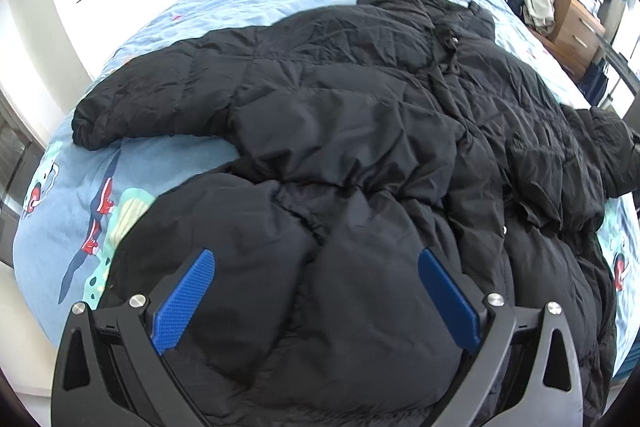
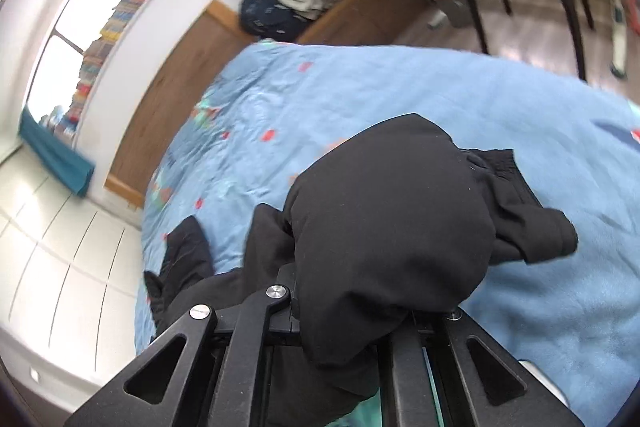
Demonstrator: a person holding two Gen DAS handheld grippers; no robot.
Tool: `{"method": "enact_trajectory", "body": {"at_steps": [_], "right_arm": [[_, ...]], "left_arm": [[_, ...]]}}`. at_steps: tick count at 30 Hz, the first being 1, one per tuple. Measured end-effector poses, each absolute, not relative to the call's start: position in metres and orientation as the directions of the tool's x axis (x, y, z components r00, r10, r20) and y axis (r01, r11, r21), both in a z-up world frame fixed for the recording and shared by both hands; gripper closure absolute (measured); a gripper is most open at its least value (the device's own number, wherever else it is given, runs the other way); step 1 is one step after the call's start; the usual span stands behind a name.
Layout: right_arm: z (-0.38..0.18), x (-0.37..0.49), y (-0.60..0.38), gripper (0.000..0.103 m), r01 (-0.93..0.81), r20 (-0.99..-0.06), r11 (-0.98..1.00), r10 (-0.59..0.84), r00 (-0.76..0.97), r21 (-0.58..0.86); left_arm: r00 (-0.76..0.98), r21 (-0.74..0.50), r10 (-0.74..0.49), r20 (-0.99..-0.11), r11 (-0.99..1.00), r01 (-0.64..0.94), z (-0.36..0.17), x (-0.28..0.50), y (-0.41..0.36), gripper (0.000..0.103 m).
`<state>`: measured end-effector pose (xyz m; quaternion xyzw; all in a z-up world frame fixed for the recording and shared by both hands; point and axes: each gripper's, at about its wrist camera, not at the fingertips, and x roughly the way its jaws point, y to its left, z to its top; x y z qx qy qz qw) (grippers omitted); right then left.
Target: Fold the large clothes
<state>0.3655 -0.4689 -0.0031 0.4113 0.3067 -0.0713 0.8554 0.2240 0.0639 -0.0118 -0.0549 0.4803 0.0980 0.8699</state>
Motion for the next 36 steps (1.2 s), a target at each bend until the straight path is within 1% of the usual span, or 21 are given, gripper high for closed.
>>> {"method": "enact_trajectory", "body": {"at_steps": [5, 7, 11, 15, 18, 22, 26, 28, 30, 32, 33, 35, 36], "right_arm": [[0.051, 0.373, -0.41, 0.094, 0.221, -0.529, 0.75, 0.197, 0.826, 0.623], [0.063, 0.367, -0.387, 0.094, 0.169, -0.517, 0.772, 0.23, 0.825, 0.613], [0.078, 0.365, -0.338, 0.094, 0.067, -0.503, 0.803, 0.304, 0.809, 0.592], [0.086, 0.36, -0.274, 0.093, -0.058, -0.522, 0.851, 0.372, 0.767, 0.522], [0.078, 0.351, -0.23, 0.093, -0.135, -0.559, 0.875, 0.409, 0.721, 0.466], [0.047, 0.339, -0.178, 0.093, -0.206, -0.638, 0.9, 0.419, 0.646, 0.384], [0.008, 0.324, -0.135, 0.092, -0.26, -0.719, 0.925, 0.38, 0.581, 0.279], [-0.008, 0.322, -0.123, 0.09, -0.277, -0.753, 0.934, 0.348, 0.559, 0.226], [-0.019, 0.321, -0.121, 0.089, -0.285, -0.772, 0.937, 0.332, 0.542, 0.203], [-0.024, 0.328, -0.119, 0.087, -0.304, -0.781, 0.937, 0.319, 0.537, 0.173], [-0.024, 0.328, -0.118, 0.084, -0.312, -0.781, 0.936, 0.316, 0.538, 0.164], [-0.021, 0.325, -0.119, 0.075, -0.331, -0.777, 0.929, 0.328, 0.537, 0.164], [-0.02, 0.323, -0.114, 0.066, -0.343, -0.775, 0.925, 0.337, 0.534, 0.165]], "left_arm": [[0.542, -0.03, 0.119, -0.832, 0.966, -0.258, -0.002, 0.212, 0.085, 0.0], [0.55, -0.041, 0.118, -0.827, 0.962, -0.269, 0.0, 0.208, 0.093, 0.0], [0.568, -0.047, 0.13, -0.812, 0.957, -0.287, 0.008, 0.195, 0.108, 0.0], [0.577, -0.063, 0.133, -0.806, 0.949, -0.307, 0.011, 0.183, 0.123, 0.0], [0.574, -0.07, 0.137, -0.807, 0.943, -0.324, 0.01, 0.177, 0.133, 0.0], [0.573, -0.078, 0.142, -0.808, 0.936, -0.342, 0.01, 0.17, 0.143, 0.0], [0.573, -0.075, 0.15, -0.806, 0.934, -0.35, 0.011, 0.167, 0.148, 0.0], [0.572, -0.077, 0.149, -0.807, 0.933, -0.351, 0.011, 0.166, 0.149, 0.0], [0.571, -0.072, 0.15, -0.807, 0.935, -0.347, 0.011, 0.165, 0.148, 0.0], [0.571, -0.068, 0.15, -0.807, 0.937, -0.343, 0.011, 0.165, 0.146, 0.0], [0.57, -0.069, 0.149, -0.808, 0.937, -0.342, 0.012, 0.165, 0.145, 0.0], [0.571, -0.069, 0.148, -0.808, 0.938, -0.34, 0.012, 0.165, 0.143, 0.0], [0.571, -0.068, 0.147, -0.807, 0.939, -0.338, 0.013, 0.165, 0.141, 0.0]]}}
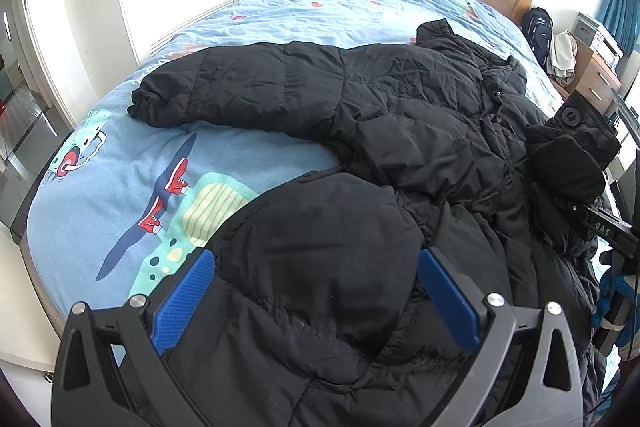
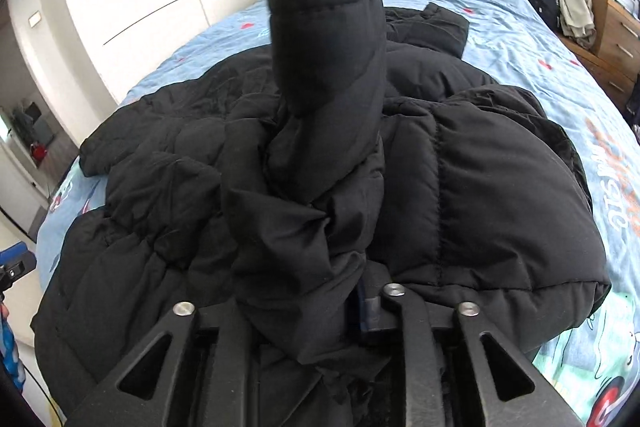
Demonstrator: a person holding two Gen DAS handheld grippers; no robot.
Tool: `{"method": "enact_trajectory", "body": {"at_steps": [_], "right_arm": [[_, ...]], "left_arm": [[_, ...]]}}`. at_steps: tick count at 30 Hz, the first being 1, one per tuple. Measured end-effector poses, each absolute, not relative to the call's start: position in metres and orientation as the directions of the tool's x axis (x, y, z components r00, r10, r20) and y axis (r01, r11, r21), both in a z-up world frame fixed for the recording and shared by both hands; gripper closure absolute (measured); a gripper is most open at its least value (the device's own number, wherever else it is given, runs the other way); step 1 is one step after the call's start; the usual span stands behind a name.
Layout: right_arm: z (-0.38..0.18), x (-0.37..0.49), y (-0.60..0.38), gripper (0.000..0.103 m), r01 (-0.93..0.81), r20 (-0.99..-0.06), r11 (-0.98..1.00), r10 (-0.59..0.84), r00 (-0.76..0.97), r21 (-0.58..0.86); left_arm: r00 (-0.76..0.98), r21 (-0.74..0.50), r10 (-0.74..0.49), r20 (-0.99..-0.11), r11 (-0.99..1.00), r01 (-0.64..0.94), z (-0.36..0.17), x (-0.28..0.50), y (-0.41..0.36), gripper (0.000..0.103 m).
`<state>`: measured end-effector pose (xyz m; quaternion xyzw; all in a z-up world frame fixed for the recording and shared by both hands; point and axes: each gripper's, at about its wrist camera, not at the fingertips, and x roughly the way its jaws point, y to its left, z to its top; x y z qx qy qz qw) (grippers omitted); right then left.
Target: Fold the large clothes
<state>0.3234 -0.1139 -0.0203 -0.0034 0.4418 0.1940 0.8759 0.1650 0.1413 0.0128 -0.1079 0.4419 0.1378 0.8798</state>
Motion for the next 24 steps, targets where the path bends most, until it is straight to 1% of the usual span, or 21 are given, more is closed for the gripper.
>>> {"method": "enact_trajectory", "body": {"at_steps": [1, 3, 4, 6, 9, 12, 14, 19, 24], "right_arm": [[-0.02, 0.319, -0.111, 0.053, -0.361, -0.772, 0.916, 0.354, 0.528, 0.173], [-0.019, 0.312, -0.107, 0.042, -0.402, -0.765, 0.894, 0.397, 0.507, 0.197], [-0.018, 0.308, -0.102, 0.041, -0.421, -0.766, 0.886, 0.404, 0.5, 0.193], [-0.02, 0.297, -0.094, 0.04, -0.46, -0.776, 0.871, 0.409, 0.48, 0.174], [-0.02, 0.284, -0.093, 0.04, -0.49, -0.781, 0.848, 0.44, 0.442, 0.2], [-0.009, 0.274, -0.096, 0.041, -0.505, -0.77, 0.832, 0.474, 0.428, 0.231], [0.004, 0.272, -0.107, 0.041, -0.5, -0.754, 0.835, 0.479, 0.45, 0.231], [0.032, 0.286, -0.152, 0.041, -0.4, -0.727, 0.903, 0.381, 0.571, 0.159], [0.029, 0.324, -0.204, 0.041, -0.254, -0.728, 0.956, 0.279, 0.626, 0.148]], "left_arm": [[0.572, -0.067, 0.147, -0.807, 0.939, -0.336, 0.013, 0.165, 0.14, 0.0], [0.573, -0.067, 0.143, -0.807, 0.942, -0.329, 0.014, 0.165, 0.136, 0.0], [0.574, -0.067, 0.142, -0.807, 0.943, -0.327, 0.015, 0.165, 0.135, 0.0], [0.576, -0.064, 0.138, -0.806, 0.946, -0.317, 0.016, 0.165, 0.13, 0.0], [0.579, -0.061, 0.127, -0.805, 0.954, -0.294, 0.02, 0.169, 0.122, 0.0], [0.584, -0.046, 0.093, -0.806, 0.975, -0.219, 0.025, 0.185, 0.1, 0.0], [0.592, -0.035, 0.077, -0.802, 0.984, -0.176, 0.027, 0.198, 0.084, 0.0], [0.609, -0.083, -0.026, -0.793, 0.994, -0.065, 0.03, 0.246, 0.032, 0.0], [0.586, -0.13, -0.113, -0.802, 0.991, 0.012, 0.017, 0.31, -0.023, 0.0]]}}
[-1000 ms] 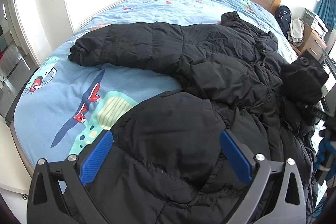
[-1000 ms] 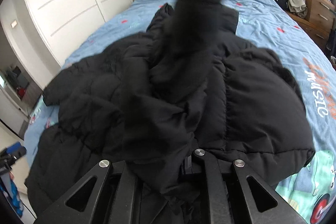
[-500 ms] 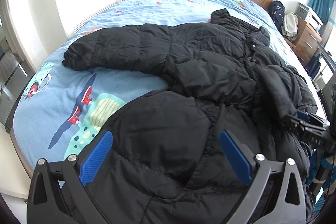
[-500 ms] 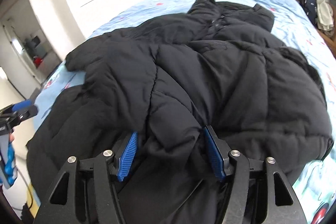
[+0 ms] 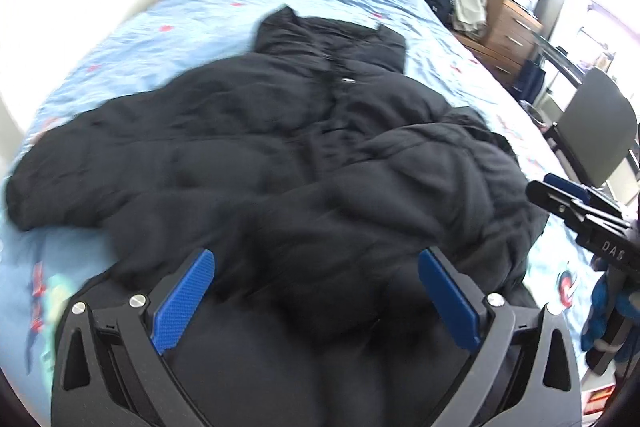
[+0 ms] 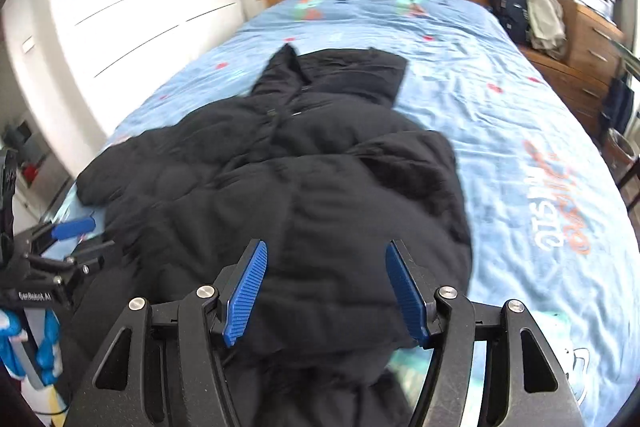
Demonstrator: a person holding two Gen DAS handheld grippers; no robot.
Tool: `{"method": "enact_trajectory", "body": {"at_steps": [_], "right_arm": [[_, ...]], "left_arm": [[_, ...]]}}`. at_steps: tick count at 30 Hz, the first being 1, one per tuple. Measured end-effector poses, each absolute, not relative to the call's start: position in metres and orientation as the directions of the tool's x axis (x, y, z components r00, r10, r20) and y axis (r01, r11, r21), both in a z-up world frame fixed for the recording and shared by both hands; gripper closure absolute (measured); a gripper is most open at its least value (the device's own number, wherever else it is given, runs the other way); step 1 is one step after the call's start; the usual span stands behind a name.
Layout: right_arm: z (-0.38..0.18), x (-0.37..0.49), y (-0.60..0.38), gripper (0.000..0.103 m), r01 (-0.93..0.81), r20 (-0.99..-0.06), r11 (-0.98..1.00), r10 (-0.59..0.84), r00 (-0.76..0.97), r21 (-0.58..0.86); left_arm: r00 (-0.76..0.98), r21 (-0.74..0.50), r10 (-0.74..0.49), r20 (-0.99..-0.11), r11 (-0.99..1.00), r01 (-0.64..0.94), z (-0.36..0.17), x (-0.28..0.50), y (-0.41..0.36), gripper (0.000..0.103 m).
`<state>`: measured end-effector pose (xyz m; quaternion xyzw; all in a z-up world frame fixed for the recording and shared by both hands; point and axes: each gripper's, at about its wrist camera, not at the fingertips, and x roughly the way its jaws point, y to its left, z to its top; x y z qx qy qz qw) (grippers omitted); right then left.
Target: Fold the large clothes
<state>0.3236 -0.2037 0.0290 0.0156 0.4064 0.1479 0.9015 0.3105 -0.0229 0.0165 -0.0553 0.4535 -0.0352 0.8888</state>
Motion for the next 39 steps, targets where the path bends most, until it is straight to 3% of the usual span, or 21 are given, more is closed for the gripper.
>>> {"method": "enact_trajectory", "body": {"at_steps": [7, 16, 24, 27, 31, 39], "right_arm": [[-0.022, 0.364, -0.221, 0.04, -0.212, -0.79, 0.962, 0.262, 0.554, 0.17], [-0.075, 0.375, -0.216, 0.036, -0.222, -0.814, 0.958, 0.274, 0.512, 0.182], [-0.052, 0.365, -0.218, 0.036, -0.235, -0.826, 0.96, 0.254, 0.504, 0.152], [-0.017, 0.36, -0.227, 0.035, -0.264, -0.772, 0.954, 0.272, 0.574, 0.14], [0.012, 0.383, -0.237, 0.028, -0.239, -0.726, 0.964, 0.246, 0.642, 0.116], [-0.057, 0.427, -0.236, 0.026, -0.171, -0.818, 0.973, 0.224, 0.53, 0.156]], "left_arm": [[0.541, -0.056, -0.056, -0.839, 0.998, 0.017, -0.038, 0.37, -0.063, 0.0], [0.557, -0.008, -0.009, -0.831, 1.0, 0.005, -0.08, 0.37, -0.066, 0.0], [0.586, 0.025, 0.016, -0.81, 1.0, 0.007, -0.049, 0.356, -0.063, 0.0], [0.633, 0.021, 0.011, -0.774, 1.0, 0.008, -0.03, 0.356, -0.062, 0.0], [0.612, -0.017, -0.017, -0.791, 1.0, 0.005, -0.033, 0.377, -0.065, 0.0], [0.575, -0.01, -0.007, -0.818, 1.0, -0.002, -0.07, 0.392, -0.064, 0.0]]}}
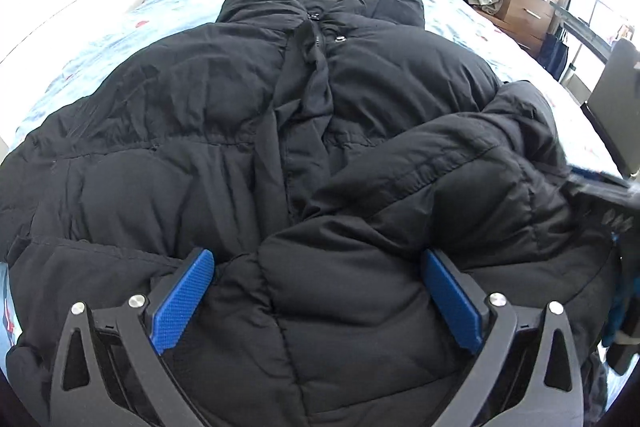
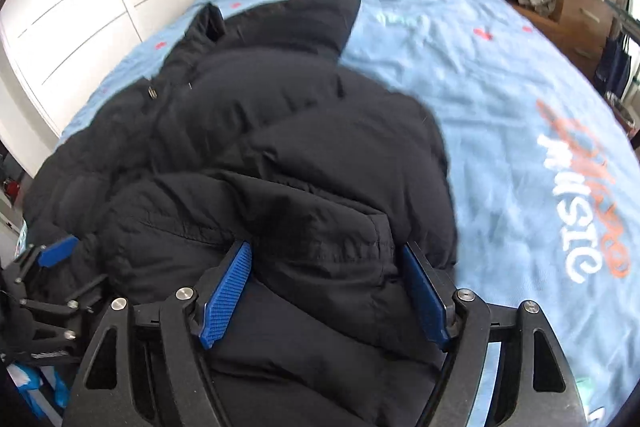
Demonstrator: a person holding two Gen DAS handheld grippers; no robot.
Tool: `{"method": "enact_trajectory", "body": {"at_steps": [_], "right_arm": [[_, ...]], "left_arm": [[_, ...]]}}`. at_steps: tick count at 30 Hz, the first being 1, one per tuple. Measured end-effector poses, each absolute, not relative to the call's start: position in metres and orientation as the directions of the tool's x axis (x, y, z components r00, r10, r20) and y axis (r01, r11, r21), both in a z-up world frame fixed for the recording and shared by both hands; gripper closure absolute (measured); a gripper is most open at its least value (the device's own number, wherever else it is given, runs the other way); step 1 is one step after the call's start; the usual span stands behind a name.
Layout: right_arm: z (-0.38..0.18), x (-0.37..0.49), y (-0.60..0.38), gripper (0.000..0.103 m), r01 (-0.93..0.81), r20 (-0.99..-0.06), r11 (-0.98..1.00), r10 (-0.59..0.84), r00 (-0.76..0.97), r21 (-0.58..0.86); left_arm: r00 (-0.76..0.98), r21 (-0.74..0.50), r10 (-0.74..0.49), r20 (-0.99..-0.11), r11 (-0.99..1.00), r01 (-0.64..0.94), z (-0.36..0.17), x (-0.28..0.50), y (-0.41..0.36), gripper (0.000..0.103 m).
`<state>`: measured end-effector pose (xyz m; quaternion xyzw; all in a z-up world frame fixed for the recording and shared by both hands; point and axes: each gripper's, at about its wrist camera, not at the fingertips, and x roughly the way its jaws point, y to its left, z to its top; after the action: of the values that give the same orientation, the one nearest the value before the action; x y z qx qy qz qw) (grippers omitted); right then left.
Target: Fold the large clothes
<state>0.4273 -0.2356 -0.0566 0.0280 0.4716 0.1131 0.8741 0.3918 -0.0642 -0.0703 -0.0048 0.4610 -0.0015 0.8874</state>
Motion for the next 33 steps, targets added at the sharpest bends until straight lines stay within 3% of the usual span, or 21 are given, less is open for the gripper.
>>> {"method": "enact_trajectory", "body": {"at_steps": [5, 14, 22, 33], "right_arm": [[-0.07, 0.423, -0.247, 0.024, -0.127, -0.818, 0.973, 0.231, 0.527, 0.193], [-0.021, 0.371, -0.25, 0.024, -0.151, -0.763, 0.968, 0.25, 0.596, 0.199], [-0.017, 0.333, -0.237, 0.024, -0.2, -0.768, 0.957, 0.29, 0.572, 0.212], [-0.033, 0.322, -0.233, 0.024, -0.141, -0.795, 0.967, 0.253, 0.551, 0.21]], "left_arm": [[0.587, -0.001, -0.003, -0.809, 1.0, 0.004, -0.069, 0.385, -0.066, 0.0], [0.664, 0.029, 0.021, -0.748, 1.0, 0.001, -0.031, 0.337, -0.063, 0.0], [0.641, 0.009, 0.01, -0.767, 1.0, -0.004, -0.035, 0.326, -0.057, 0.0], [0.623, 0.008, 0.013, -0.782, 1.0, -0.011, -0.041, 0.318, -0.048, 0.0]]}}
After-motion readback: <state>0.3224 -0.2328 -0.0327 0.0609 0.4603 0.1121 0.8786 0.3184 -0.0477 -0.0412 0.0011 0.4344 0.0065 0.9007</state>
